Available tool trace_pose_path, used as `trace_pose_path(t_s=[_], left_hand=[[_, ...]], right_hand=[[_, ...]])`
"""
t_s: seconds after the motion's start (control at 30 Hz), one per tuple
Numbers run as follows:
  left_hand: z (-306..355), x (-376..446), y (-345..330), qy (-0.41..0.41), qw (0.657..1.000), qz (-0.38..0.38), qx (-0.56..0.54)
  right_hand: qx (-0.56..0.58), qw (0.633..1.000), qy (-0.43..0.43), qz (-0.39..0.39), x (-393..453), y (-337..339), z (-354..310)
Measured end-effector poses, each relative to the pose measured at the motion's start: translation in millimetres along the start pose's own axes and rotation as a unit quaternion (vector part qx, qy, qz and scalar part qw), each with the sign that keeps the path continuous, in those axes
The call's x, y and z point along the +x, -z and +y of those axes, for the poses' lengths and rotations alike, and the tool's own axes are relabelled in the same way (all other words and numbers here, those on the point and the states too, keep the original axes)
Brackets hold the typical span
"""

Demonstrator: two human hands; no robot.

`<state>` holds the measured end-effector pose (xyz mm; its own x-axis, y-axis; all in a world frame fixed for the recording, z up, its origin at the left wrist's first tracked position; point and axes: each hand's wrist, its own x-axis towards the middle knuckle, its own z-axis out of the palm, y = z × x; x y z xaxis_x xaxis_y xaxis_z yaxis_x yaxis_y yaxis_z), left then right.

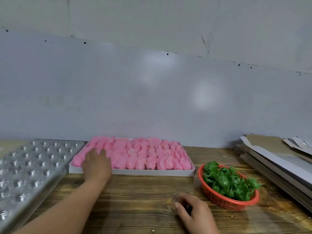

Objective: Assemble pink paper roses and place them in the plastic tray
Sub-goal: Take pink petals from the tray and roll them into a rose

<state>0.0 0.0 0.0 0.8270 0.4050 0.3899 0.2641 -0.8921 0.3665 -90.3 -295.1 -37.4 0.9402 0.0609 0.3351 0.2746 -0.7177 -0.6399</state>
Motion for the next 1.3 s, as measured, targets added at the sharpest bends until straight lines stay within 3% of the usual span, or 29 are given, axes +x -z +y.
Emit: trace_pose_path(t_s=[0.1,0.27,0.4,0.63,0.9,1.17,1.3], left_hand=[[-35,21,5,0.063,0.998,-0.022,0.005],[-60,34,6,0.010,0.983,-0.168,0.076],[-65,44,6,0.042,0.990,-0.112,0.081],[-58,49,16,0.022,0.966,-0.204,0.158],[-60,51,17,0.056,0.973,-0.152,0.162],[-57,62,9,0.098,0.964,-0.155,0.195],[-54,65,9,0.097,0.955,-0.194,0.202]], right_hand=[[0.003,1.000,-0.010,-0.004,1,1,-3],[0.007,1.000,-0.005,-0.005,-1,1,-4],[-0.007,1.000,0.005,-0.016,-1,3,-4],[-0.004,1.000,0.017,-0.010,-1,3,-3],[-0.008,1.000,0.021,-0.005,-2,4,-10],[0.002,1.000,0.026,-0.015,-1,5,-10],[-0.003,0.999,0.038,-0.016,-1,4,-5]])
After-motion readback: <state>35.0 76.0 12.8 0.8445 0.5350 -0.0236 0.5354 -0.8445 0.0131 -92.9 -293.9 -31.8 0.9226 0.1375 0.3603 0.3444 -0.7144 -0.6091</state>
